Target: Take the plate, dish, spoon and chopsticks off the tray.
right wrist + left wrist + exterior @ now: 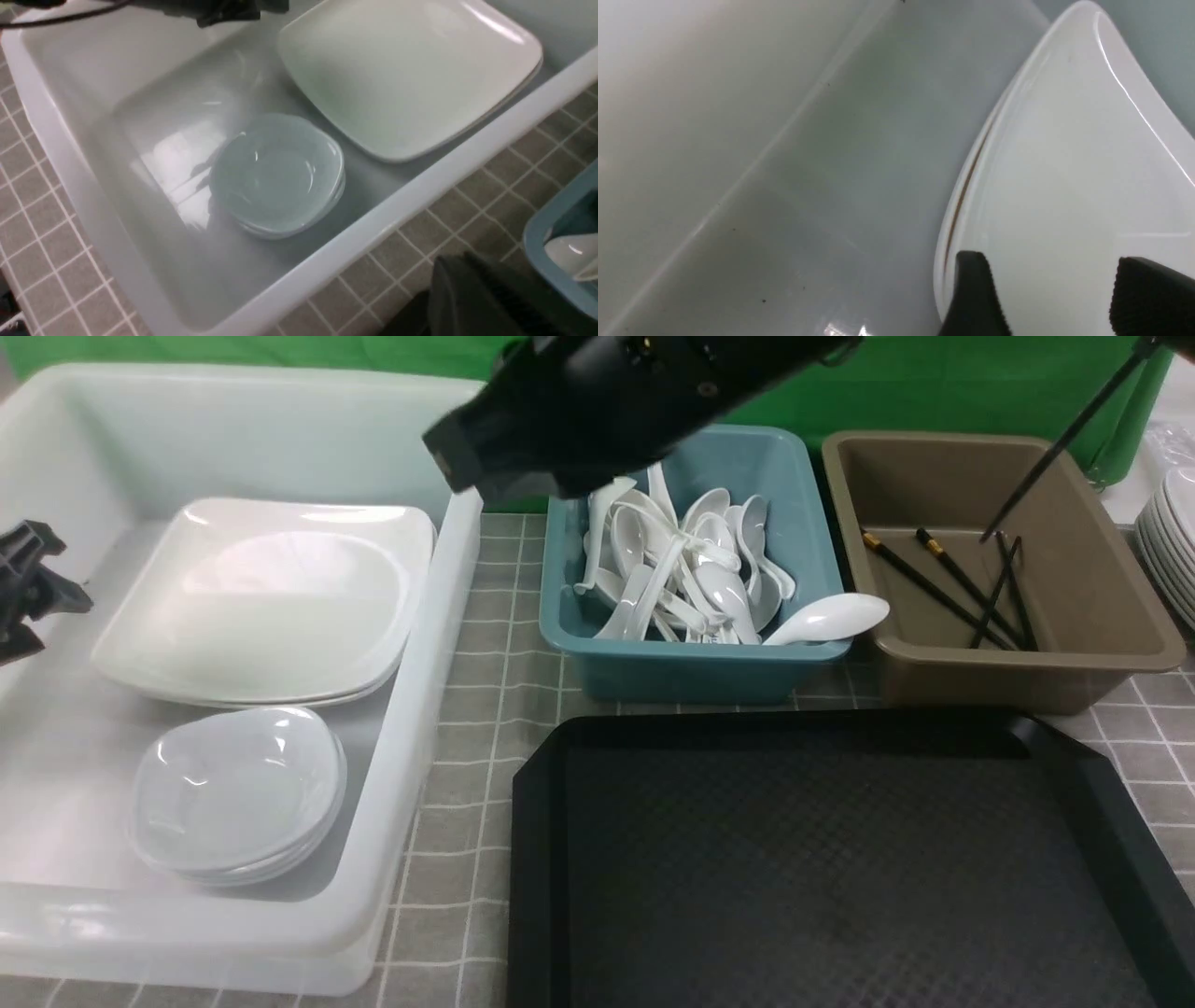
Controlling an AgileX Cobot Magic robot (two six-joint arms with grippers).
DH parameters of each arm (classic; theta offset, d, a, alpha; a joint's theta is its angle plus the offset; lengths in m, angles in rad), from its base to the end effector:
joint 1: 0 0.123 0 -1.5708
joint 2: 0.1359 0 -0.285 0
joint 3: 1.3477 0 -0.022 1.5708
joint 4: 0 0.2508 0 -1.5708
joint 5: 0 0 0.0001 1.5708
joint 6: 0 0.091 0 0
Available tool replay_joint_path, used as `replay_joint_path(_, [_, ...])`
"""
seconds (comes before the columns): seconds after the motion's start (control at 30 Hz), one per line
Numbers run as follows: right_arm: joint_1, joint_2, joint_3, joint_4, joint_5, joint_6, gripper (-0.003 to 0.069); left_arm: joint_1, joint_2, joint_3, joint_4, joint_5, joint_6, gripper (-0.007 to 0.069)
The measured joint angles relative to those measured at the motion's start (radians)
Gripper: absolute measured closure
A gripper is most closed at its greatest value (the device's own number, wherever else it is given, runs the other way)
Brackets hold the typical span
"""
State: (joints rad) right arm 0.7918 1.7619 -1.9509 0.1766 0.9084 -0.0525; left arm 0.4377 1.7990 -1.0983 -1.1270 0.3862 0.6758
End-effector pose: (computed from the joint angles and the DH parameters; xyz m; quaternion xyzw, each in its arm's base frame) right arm 0.2720 0.2934 0.4297 -0.3486 0.8174 0.2435 0.3888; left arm 0.3570 0.1328 0.2023 -0.3188 0.8551 -0.1564 0.3778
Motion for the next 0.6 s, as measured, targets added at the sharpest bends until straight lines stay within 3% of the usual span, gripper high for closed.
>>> replay_joint_path(0.2, [0.0,-0.005,-0.001,-0.028,0.097,0.012,0.0629,-0.001,-0.012,-0.004,0.011,0.069,0.001,0.021])
replay_joint_path(0.3, [0.0,-0.023,-0.005,-0.072,0.113,0.021,0.0629,-0.013,-0.036,-0.028,0.019,0.139,0.003,0.0285])
replay_joint_path(0.37, [0.0,-0.065,-0.009,-0.137,0.129,0.046,0.0629,-0.062,-0.096,-0.085,0.023,0.222,0.022,0.0444])
replay_joint_path(0.47, [0.0,-0.115,-0.01,-0.202,0.144,0.105,0.0629,-0.131,-0.166,-0.141,0.044,0.291,0.054,0.0563])
replay_joint_path(0.6, [0.0,-0.234,-0.01,-0.304,0.169,0.167,0.0629,-0.325,-0.335,-0.217,0.109,0.382,0.073,0.062])
